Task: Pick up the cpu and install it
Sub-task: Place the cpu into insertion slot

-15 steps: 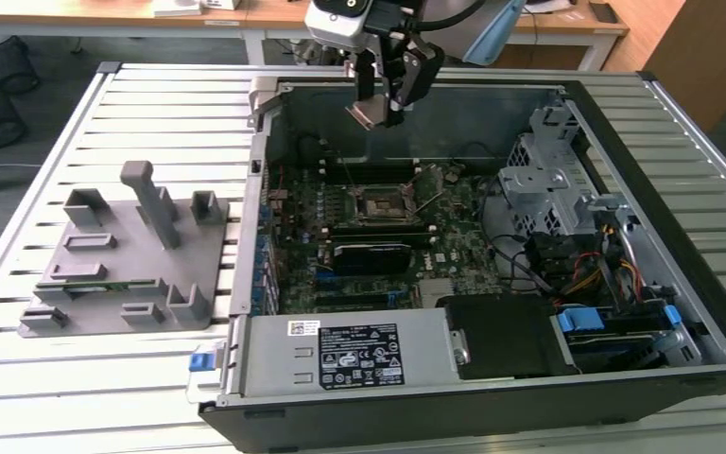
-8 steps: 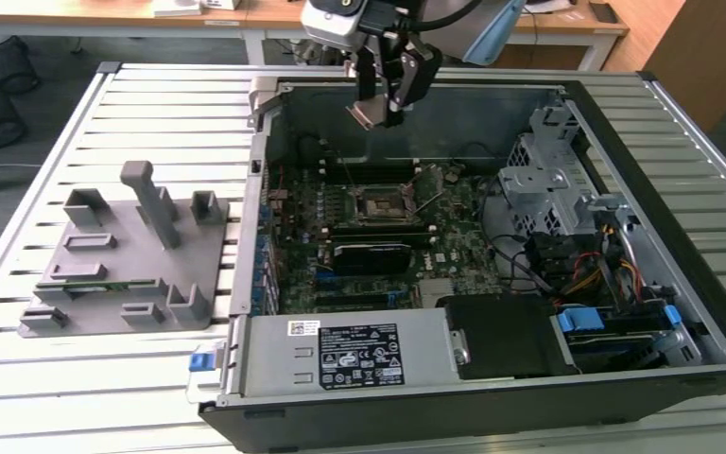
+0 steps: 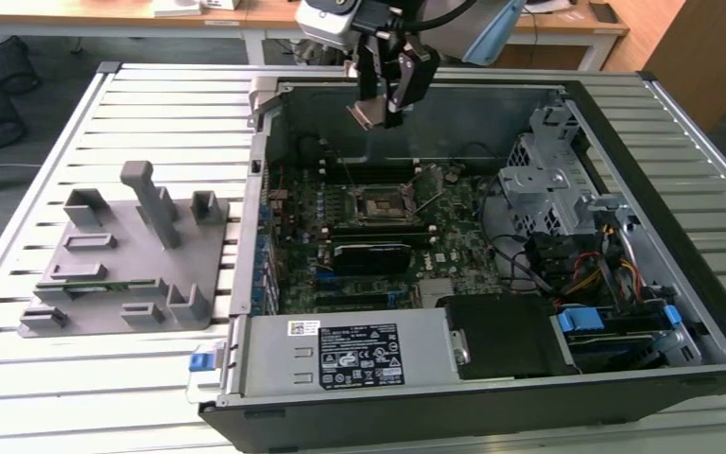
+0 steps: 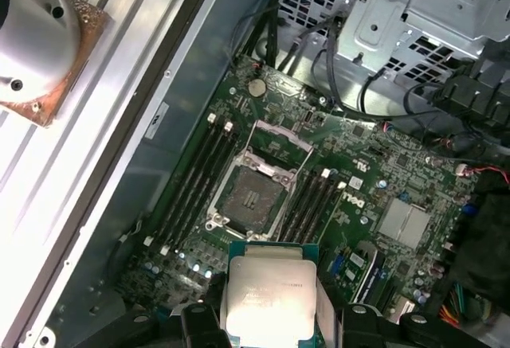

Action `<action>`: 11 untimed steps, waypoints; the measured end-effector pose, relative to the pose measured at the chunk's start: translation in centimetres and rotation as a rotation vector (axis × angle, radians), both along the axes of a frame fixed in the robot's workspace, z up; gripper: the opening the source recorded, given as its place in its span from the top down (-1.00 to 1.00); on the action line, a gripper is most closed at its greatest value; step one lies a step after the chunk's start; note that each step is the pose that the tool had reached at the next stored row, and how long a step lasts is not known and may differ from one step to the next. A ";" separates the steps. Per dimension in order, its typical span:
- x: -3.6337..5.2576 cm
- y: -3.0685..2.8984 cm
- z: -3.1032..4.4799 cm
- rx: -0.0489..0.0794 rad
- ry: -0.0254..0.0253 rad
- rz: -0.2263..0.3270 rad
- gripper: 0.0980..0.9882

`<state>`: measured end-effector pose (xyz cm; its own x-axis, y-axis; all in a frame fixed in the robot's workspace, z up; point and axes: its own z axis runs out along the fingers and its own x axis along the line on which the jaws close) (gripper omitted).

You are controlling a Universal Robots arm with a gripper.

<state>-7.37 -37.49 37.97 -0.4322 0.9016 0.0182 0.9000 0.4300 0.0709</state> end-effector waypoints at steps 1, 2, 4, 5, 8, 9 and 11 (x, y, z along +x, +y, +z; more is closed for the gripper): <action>0.00 0.00 0.00 0.000 -0.0001 -0.007 0.02; 0.00 0.00 -0.01 0.000 0.0000 -0.013 0.02; 0.00 0.00 -0.01 0.000 0.0000 -0.026 0.02; 0.00 0.00 -0.01 -0.001 0.0000 -0.032 0.02; 0.00 0.00 -0.01 -0.001 0.0000 -0.052 0.02; 0.00 0.00 -0.01 -0.001 0.0000 -0.059 0.02; 0.00 0.00 -0.02 -0.002 0.0000 -0.072 0.02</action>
<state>-7.37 -37.49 37.95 -0.3664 0.9303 0.0166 0.9286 0.3644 0.0703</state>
